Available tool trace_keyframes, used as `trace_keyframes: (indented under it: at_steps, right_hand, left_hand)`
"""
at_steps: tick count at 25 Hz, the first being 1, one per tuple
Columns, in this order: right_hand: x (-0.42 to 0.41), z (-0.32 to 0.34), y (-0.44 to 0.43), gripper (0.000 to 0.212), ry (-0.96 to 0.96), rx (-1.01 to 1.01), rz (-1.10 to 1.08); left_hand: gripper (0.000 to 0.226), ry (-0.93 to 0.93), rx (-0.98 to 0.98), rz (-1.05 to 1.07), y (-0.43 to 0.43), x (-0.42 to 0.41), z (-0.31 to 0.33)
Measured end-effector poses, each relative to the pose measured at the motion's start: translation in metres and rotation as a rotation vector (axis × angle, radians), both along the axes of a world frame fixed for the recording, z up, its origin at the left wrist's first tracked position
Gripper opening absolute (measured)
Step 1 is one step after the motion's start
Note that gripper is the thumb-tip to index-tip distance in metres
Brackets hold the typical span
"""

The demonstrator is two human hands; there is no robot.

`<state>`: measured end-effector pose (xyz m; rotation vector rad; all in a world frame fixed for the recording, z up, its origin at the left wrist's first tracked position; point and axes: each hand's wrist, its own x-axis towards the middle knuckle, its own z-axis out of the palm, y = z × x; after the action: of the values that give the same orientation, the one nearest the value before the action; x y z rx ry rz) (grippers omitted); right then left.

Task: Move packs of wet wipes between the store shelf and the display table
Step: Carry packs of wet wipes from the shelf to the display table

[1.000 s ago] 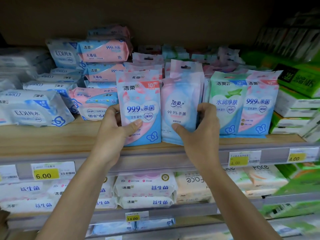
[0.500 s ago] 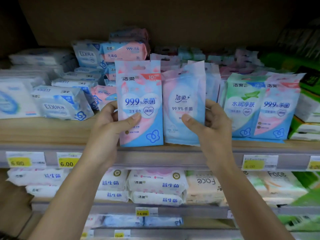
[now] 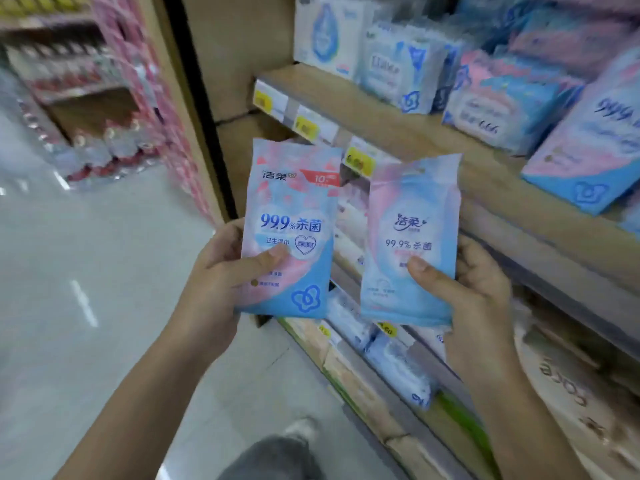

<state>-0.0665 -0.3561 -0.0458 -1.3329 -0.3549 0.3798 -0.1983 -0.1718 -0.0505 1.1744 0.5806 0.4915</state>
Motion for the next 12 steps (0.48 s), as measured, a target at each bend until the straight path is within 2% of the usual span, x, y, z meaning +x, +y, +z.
trace_keyframes:
  at_steps: [6,12]
  right_hand:
    - [-0.083,-0.024,0.073,0.038,0.02,-0.099,0.488]
    - [-0.223,-0.027,0.165,0.048,0.003,-0.125,0.96]
  left_hand:
    - [0.047,0.098,-0.13,0.502,-0.031,-0.15,-0.036]
    - [0.048,0.055,-0.172,1.014,-0.051,-0.305,-0.046]
